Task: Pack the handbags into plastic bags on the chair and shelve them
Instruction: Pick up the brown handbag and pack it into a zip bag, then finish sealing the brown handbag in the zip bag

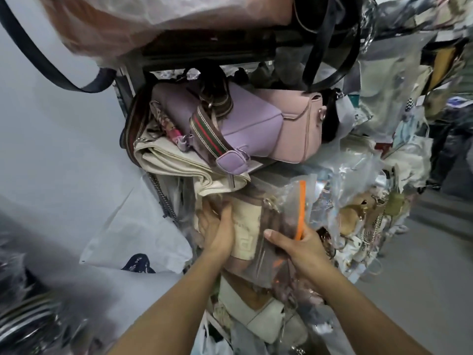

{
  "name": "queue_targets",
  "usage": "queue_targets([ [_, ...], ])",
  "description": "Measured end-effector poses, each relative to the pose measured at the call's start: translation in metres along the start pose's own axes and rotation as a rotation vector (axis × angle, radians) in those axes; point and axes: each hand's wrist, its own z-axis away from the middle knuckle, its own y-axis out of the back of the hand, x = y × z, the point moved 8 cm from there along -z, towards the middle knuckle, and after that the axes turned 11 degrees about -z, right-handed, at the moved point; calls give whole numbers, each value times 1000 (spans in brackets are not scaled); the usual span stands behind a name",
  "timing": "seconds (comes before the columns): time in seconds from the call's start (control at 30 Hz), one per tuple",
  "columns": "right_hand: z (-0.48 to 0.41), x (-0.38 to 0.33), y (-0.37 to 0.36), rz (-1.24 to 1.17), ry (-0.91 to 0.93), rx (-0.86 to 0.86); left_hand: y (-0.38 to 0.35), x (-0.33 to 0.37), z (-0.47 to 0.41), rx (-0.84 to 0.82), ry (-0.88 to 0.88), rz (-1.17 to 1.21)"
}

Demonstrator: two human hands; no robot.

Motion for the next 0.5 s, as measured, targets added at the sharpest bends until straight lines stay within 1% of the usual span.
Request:
queue_targets([
  [0.07, -3, -2, 1, 30, -4, -66, -2, 0, -5, 9, -44, 44],
  [0.17, -9, -5, 0, 110, 51, -89, -10, -3, -12, 5, -74, 102],
  [0.27, -15, -1, -2, 142, 95, -80, -16, -1, -22, 93, -126, 138],
  [0.43, -26, 6, -7, 244, 88, -125, -28, -5, -42, 124, -117, 63],
  [0.5, -28, 8, -7, 269, 67, -126, -27, -9, -44, 105, -94, 68],
])
